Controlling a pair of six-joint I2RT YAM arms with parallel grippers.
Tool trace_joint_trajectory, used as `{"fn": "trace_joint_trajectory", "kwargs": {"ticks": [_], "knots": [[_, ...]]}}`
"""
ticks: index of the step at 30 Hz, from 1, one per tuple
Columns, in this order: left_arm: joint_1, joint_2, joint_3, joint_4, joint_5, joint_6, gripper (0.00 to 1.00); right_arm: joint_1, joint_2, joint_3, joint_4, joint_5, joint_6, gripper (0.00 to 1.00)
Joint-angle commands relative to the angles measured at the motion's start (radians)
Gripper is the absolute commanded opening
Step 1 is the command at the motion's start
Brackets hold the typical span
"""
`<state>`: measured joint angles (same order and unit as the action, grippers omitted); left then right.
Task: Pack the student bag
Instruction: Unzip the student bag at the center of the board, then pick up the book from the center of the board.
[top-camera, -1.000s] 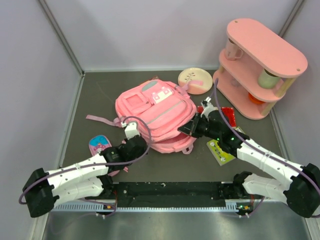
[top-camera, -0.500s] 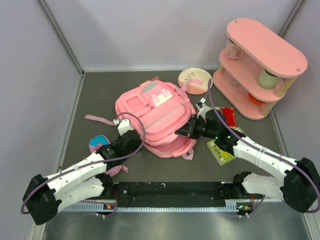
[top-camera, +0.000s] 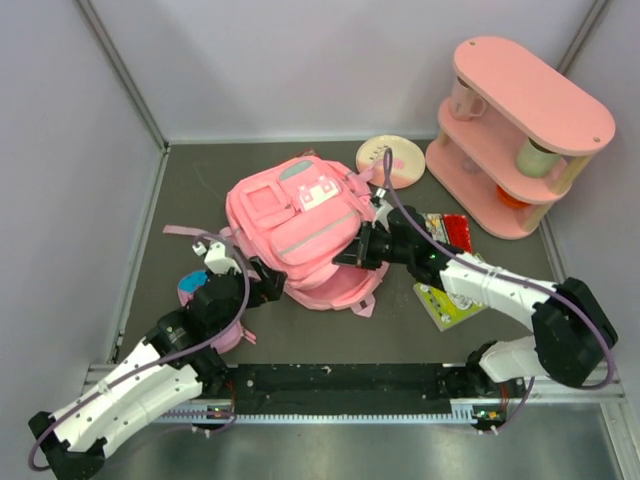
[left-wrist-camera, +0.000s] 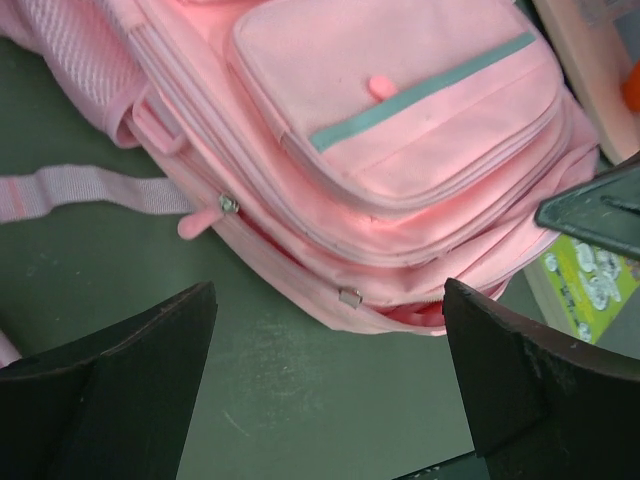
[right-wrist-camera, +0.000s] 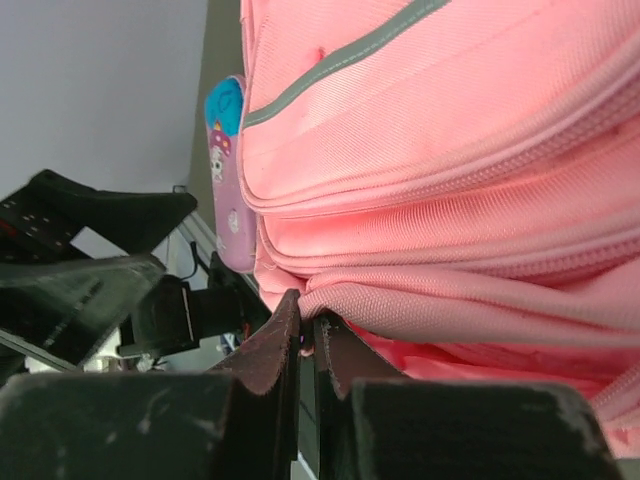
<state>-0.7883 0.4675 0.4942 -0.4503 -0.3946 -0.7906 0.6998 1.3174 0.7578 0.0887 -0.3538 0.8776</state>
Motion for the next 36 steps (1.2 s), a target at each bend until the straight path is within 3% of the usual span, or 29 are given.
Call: {"fn": "trace_joint_trajectory", "kwargs": {"ticks": [1,3,4,5,7,8,12,19,24,28,32,36], "knots": [[0.0,0.034,0.067,-0.054,-0.039,0.025,0.99,0.027,0.077,0.178,0.143,-0.042,-0.012,0.0],[0.0,0.058,0.092,-0.062,-0.056,0.033,0.99,0.03,0.111,0.204,0.134,-0.069,-0.023,0.0],[0.001,0.068,0.099,-0.07,-0.059,0.033,0.99,0.03,0.115,0.221,0.112,-0.08,-0.035,0.08],[0.0,0.077,0.109,-0.073,-0.062,0.034,0.99,0.03,0.115,0.233,0.056,-0.083,-0.076,0.29],[0.0,0.098,0.132,-0.071,-0.059,0.039,0.99,0.03,0.08,0.242,-0.064,0.002,-0.15,0.49],[0.0,0.106,0.141,-0.07,-0.058,0.045,0.99,0.029,0.056,0.226,-0.146,0.05,-0.191,0.67],[0.0,0.166,0.214,-0.071,-0.053,0.073,0.99,-0.005,-0.148,0.105,-0.225,0.255,-0.221,0.91],[0.0,0.37,0.466,-0.062,0.048,0.177,0.99,-0.153,-0.449,0.015,-0.476,0.516,-0.154,0.98],[-0.002,0.611,0.64,0.04,0.21,0.263,0.99,-0.434,-0.512,-0.006,-0.662,0.506,-0.074,0.99],[-0.028,0.796,0.742,0.139,0.39,0.326,0.99,-0.479,-0.552,0.003,-0.843,0.572,-0.019,0.99],[-0.078,1.032,0.874,0.148,0.583,0.43,0.99,-0.488,-0.607,-0.038,-0.917,0.593,0.069,0.99],[-0.095,1.157,0.916,0.246,0.689,0.418,0.99,-0.534,-0.644,-0.098,-0.948,0.596,0.124,0.99]]}}
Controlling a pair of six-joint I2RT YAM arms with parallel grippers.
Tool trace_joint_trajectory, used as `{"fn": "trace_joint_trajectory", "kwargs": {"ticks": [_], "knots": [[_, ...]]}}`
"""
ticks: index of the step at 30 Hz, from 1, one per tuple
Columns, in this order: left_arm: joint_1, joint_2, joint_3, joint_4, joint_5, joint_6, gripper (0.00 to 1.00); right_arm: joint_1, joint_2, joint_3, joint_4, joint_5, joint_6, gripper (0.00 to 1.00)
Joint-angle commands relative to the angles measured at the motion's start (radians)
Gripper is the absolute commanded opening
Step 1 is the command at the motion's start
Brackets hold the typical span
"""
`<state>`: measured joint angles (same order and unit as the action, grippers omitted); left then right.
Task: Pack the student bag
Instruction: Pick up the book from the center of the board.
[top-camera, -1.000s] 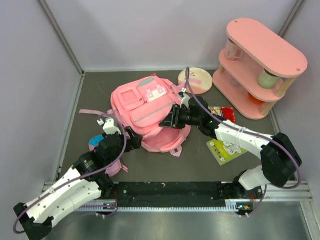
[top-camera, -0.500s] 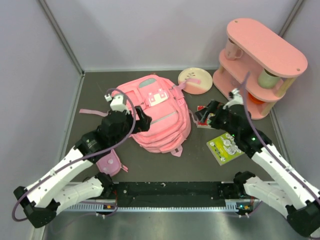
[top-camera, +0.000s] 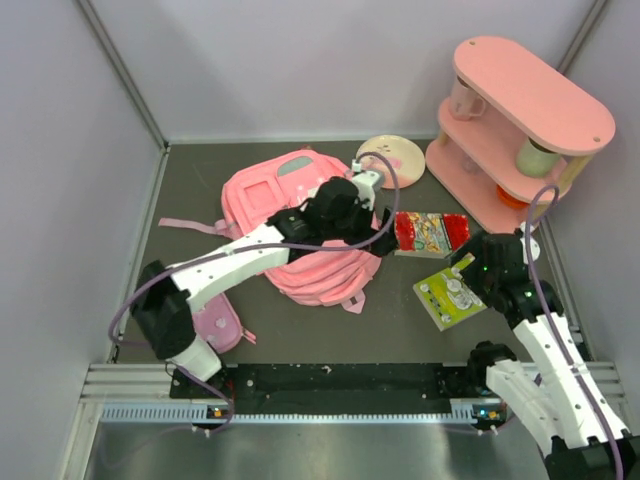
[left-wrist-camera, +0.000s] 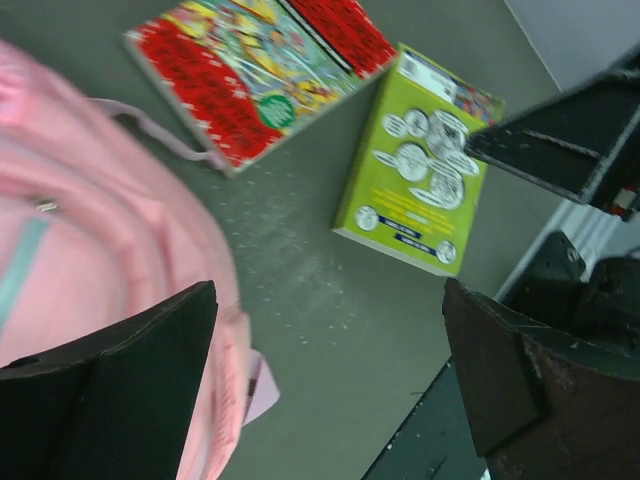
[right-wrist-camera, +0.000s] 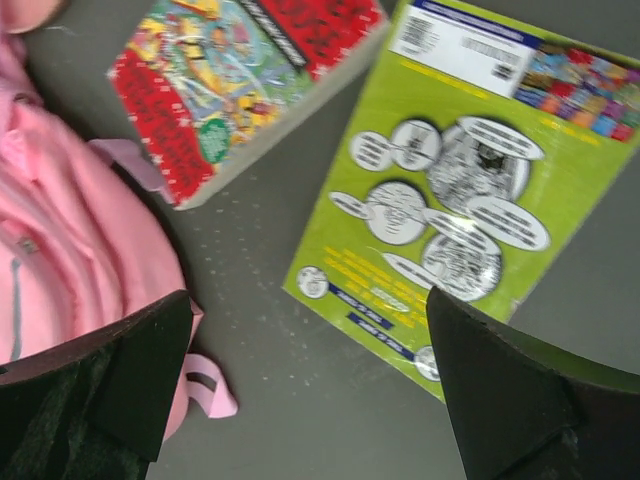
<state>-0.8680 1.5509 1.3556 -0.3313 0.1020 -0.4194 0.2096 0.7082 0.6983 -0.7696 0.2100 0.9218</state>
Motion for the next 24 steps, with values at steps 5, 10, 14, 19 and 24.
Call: {"fn": "trace_joint_trajectory", "kwargs": {"ticks": [5,10,14,19,24], "knots": [[-0.025,0.228,0.111,0.218,0.298,0.019,0.99,-0.17,-0.036,-0.095,-0.091,-0.049,0.08,0.99],[-0.04,0.392,0.189,0.247,0.392,0.024,0.99,-0.276,0.014,-0.141,-0.083,-0.115,0.06,0.99],[-0.054,0.478,0.253,0.244,0.432,0.036,0.99,-0.28,0.013,-0.186,-0.071,-0.119,0.081,0.99],[-0.062,0.569,0.28,0.262,0.467,0.007,0.99,-0.282,0.004,-0.229,-0.059,-0.139,0.104,0.99],[-0.074,0.629,0.298,0.284,0.499,-0.021,0.99,-0.282,-0.021,-0.267,-0.048,-0.121,0.106,0.99]]}}
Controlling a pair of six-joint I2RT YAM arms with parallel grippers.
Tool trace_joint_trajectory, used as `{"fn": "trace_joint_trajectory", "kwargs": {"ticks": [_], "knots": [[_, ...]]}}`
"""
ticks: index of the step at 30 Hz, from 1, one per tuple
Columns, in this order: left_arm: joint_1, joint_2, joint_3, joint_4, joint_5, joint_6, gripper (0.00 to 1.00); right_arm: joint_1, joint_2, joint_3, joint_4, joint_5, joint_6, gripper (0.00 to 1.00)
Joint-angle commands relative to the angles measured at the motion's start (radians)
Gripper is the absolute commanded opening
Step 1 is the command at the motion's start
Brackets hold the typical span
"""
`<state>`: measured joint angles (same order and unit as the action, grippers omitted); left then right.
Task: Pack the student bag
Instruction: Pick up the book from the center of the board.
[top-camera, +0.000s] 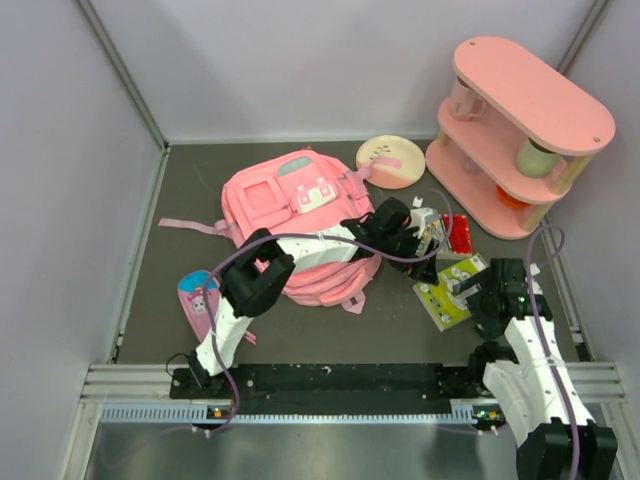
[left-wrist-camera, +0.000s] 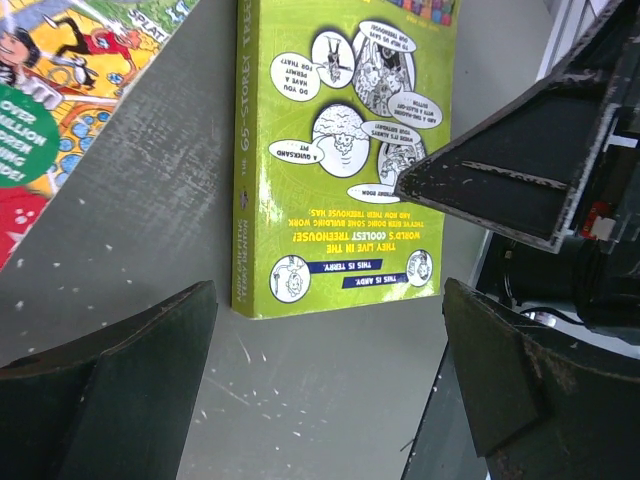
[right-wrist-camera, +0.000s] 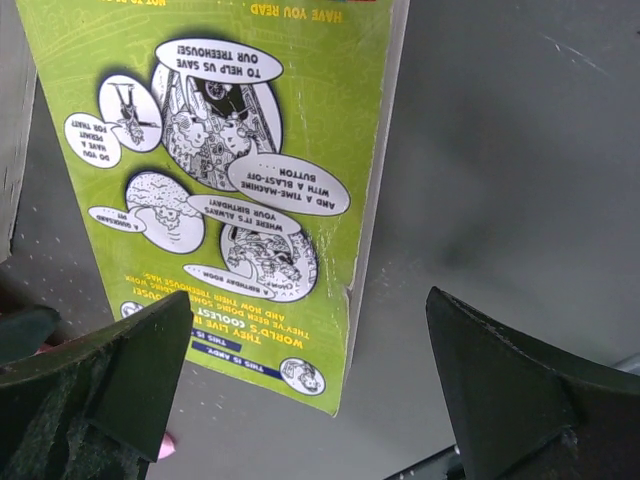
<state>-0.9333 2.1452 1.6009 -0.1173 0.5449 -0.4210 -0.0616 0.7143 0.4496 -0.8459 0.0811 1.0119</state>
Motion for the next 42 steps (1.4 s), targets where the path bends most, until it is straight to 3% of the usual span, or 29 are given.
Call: {"fn": "trace_joint_trajectory", "kwargs": {"ticks": [1,8,16,19,27,29,31,34,42], "knots": [[-0.01,0.048,0.059,0.068,0.061,-0.021,0.99,-0.01,-0.029,-0.025,0.034,0.003,0.02,0.99],[-0.025,0.104,0.05,0.11,0.082,-0.071,0.98,-0.01,-0.038,-0.051,0.07,0.032,0.01,0.99],[-0.033,0.131,0.027,0.143,0.101,-0.099,0.96,-0.011,-0.004,-0.068,0.195,-0.035,-0.044,0.88],[-0.038,0.133,0.028,0.143,0.112,-0.105,0.91,-0.012,0.025,-0.072,0.231,-0.078,-0.061,0.85],[-0.059,0.111,0.011,0.143,0.122,-0.114,0.61,-0.011,0.001,-0.081,0.261,-0.19,-0.13,0.63],[-0.064,0.096,-0.007,0.143,0.115,-0.117,0.56,-0.012,-0.019,-0.088,0.261,-0.207,-0.137,0.47],[-0.065,0.073,-0.028,0.146,0.101,-0.117,0.52,-0.01,-0.044,-0.091,0.263,-0.221,-0.139,0.42],[-0.065,0.05,-0.042,0.146,0.09,-0.113,0.49,-0.012,-0.068,-0.088,0.268,-0.25,-0.148,0.24],[-0.065,0.053,-0.033,0.142,0.107,-0.111,0.43,-0.01,-0.099,-0.081,0.289,-0.29,-0.162,0.24]]}}
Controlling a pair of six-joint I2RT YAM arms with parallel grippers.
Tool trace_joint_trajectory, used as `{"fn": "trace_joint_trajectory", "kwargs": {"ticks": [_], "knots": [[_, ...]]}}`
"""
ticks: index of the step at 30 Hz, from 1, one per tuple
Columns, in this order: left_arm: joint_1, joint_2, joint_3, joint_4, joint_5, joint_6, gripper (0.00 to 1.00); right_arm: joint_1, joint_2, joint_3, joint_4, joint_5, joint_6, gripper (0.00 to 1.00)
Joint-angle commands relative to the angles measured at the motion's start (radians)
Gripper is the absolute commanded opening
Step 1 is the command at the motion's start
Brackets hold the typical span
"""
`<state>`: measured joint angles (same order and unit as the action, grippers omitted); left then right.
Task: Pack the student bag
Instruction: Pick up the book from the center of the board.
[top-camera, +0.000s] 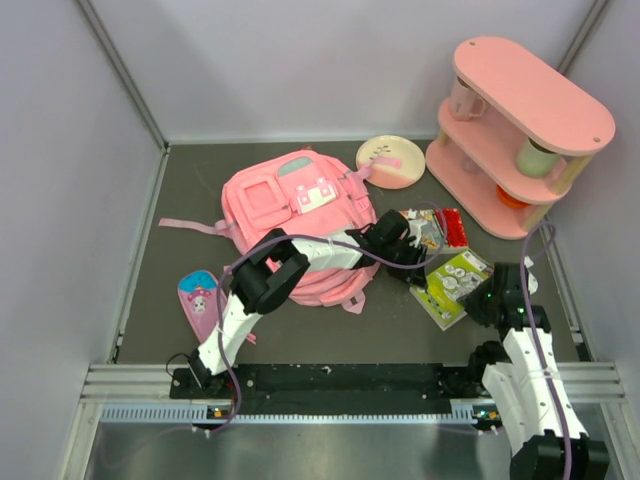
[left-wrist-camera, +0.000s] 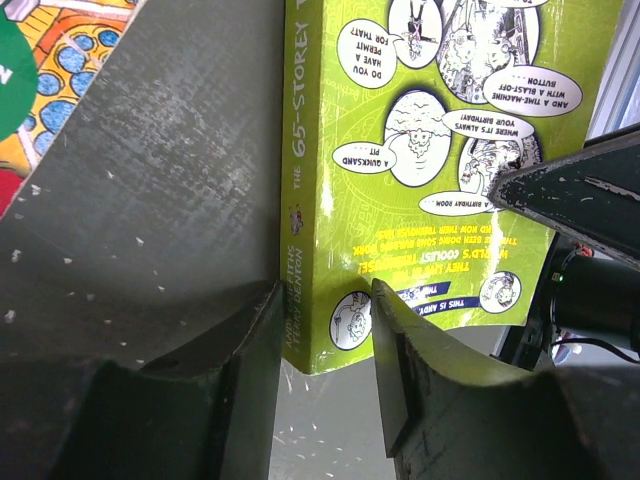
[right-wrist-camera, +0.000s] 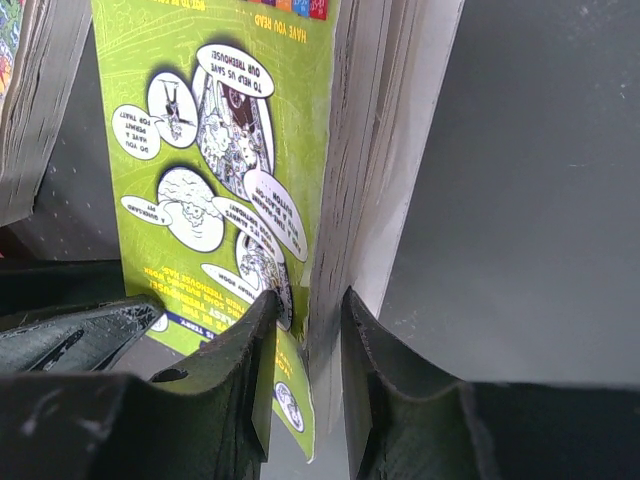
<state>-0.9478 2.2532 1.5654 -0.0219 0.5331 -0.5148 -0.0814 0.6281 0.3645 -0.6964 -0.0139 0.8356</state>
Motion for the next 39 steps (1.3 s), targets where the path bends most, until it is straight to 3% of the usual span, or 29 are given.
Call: {"fn": "trace_joint_trajectory", "kwargs": {"ticks": [1,3,7,10,11,15,17,26,34,39], "knots": [[-0.052,-0.055,0.002,0.046,0.122,-0.019,0.42,0.009,-0.016,0.001,0.141,-0.201,0.01,0.16],[-0.051,-0.058,0.002,0.046,0.123,-0.019,0.41,0.009,-0.019,0.001,0.143,-0.208,0.003,0.0],[-0.051,-0.073,0.002,0.045,0.122,-0.018,0.41,0.009,-0.042,0.014,0.123,-0.19,-0.004,0.0],[-0.051,-0.104,-0.001,0.027,0.097,-0.005,0.5,0.009,-0.067,0.054,0.065,-0.132,-0.003,0.0],[-0.051,-0.118,-0.002,0.027,0.072,0.001,0.59,0.009,-0.083,0.066,0.054,-0.12,-0.004,0.0],[-0.048,-0.194,-0.007,-0.039,-0.005,0.05,0.77,0.009,-0.105,0.126,0.0,-0.104,-0.004,0.0],[-0.042,-0.247,-0.022,-0.059,-0.045,0.065,0.8,0.009,-0.116,0.136,-0.006,-0.121,0.0,0.0],[0.029,-0.423,-0.157,-0.036,-0.125,0.067,0.89,0.009,-0.128,0.171,-0.017,-0.165,-0.021,0.0],[0.052,-0.299,-0.139,0.008,0.024,0.004,0.89,0.009,-0.111,0.163,0.006,-0.222,-0.059,0.0],[0.047,-0.285,-0.174,0.074,0.022,-0.034,0.9,0.009,-0.133,0.191,0.023,-0.285,-0.078,0.0]]}}
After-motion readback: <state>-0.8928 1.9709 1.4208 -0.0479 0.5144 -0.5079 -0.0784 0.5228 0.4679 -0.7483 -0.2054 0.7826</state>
